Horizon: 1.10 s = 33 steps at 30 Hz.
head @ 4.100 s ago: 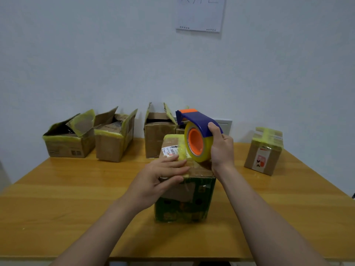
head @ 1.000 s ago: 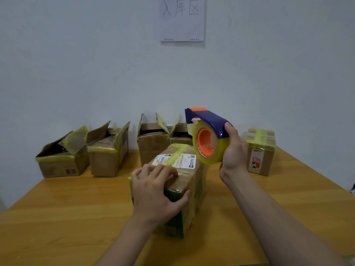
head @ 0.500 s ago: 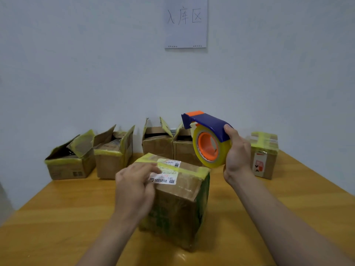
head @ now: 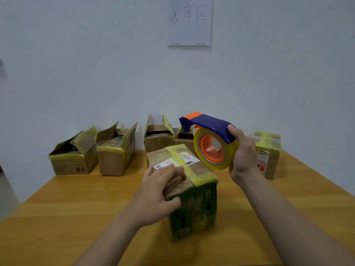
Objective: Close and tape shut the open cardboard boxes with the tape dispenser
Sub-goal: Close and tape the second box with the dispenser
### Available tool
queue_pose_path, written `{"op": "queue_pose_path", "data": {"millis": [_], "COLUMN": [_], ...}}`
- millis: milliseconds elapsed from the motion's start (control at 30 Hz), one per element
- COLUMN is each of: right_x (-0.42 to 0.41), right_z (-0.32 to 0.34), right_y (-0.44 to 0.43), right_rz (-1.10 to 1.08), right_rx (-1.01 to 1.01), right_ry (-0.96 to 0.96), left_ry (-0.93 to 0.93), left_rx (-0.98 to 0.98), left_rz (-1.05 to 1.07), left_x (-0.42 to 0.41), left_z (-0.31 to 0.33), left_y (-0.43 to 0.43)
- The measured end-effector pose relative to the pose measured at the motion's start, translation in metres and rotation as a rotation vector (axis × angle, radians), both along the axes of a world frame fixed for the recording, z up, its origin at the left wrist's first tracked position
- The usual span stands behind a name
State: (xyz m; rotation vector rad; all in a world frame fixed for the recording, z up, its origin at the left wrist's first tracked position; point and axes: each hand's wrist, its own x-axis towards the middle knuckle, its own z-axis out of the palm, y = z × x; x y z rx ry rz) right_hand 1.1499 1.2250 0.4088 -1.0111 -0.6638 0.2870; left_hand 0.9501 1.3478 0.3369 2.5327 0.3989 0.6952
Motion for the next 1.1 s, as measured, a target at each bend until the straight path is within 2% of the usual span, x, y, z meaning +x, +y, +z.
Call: {"op": "queue_pose_path", "data": {"millis": [167,333,500,567,633,733,833,933,1000,1100], "right_x": [0.000,0.006,0.017,0.021,0.024,0.024,0.021,0.019,0.018,0.016], "right_z": [0.002,0.009,0.009,0.007,0.005,0.002,0.004,0.007,0.009,0.011], "right_y": [-0.006,-0.018,-0.027,-0.030,-0.032,-0.032,-0.029,-0.026,-0.025,-0.023], "right_rz": [0.128,0.326,0.364,0.373,0.386,0.429,0.477,0.508,0.512,0.536], "right_rx": [-0.077,-0.112,-0.174,-0.187,-0.190,-0.175,-0.143,-0.121,-0.121,-0.130], "right_ry": [-0.061,-0.038,-0.077,-0.090,-0.115,-0.116,-0.129,-0.165,-0.193,-0.228], "left_ry": [0.087,0.116,0.111,0.067,-0.087,-0.344,-0.287,-0.269,-0.309,-0.325], "left_rx": [-0.016,-0.186,-0.274,-0.293,-0.320,-0.547,-0.933,-1.231,-1.341,-1.375], "left_rz": [-0.097,-0.114,-0.089,-0.072,-0.003,0.109,0.081,-0.067,-0.161,-0.210], "left_x": [0.008,0.009,0.009,0.006,0.005,0.007,0.008,0.003,-0.001,-0.005], "left_z": [0.004,0.021,0.023,0.018,0.022,0.046,0.065,0.072,0.073,0.075], "left_y": [0.013,0.031,0.047,0.052,0.046,0.028,0.022,0.016,0.016,0.019]}}
